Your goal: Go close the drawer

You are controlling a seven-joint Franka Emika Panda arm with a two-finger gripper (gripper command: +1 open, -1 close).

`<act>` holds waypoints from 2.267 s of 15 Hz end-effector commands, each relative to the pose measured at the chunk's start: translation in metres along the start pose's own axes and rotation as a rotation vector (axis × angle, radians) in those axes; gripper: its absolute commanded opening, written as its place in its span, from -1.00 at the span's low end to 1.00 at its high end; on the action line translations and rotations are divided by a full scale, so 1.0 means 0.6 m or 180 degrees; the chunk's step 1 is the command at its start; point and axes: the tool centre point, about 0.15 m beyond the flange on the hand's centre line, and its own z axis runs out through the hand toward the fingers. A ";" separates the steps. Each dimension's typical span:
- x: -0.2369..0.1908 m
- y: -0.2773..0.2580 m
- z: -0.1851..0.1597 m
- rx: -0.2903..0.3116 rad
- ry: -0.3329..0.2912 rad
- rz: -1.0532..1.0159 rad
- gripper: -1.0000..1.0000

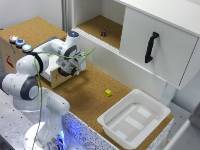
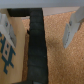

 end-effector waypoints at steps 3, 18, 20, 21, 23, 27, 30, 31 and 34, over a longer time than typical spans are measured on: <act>0.037 -0.009 0.043 0.0068 -0.0195 0.0017 -1.00; 0.035 -0.053 0.074 0.0055 -0.0328 -0.0172 -1.00; 0.033 -0.073 0.083 0.0056 -0.0351 -0.0209 -1.00; 0.032 -0.086 0.088 0.0064 -0.0361 -0.0235 -1.00; 0.030 -0.113 0.099 0.0088 -0.0391 -0.0275 -1.00; 0.027 -0.174 0.117 0.0150 -0.0409 -0.0360 -1.00; 0.029 -0.210 0.127 0.0175 -0.0425 -0.0408 -1.00; 0.029 -0.224 0.131 0.0184 -0.0431 -0.0430 -1.00; 0.026 -0.263 0.142 0.0232 -0.0427 -0.0428 -1.00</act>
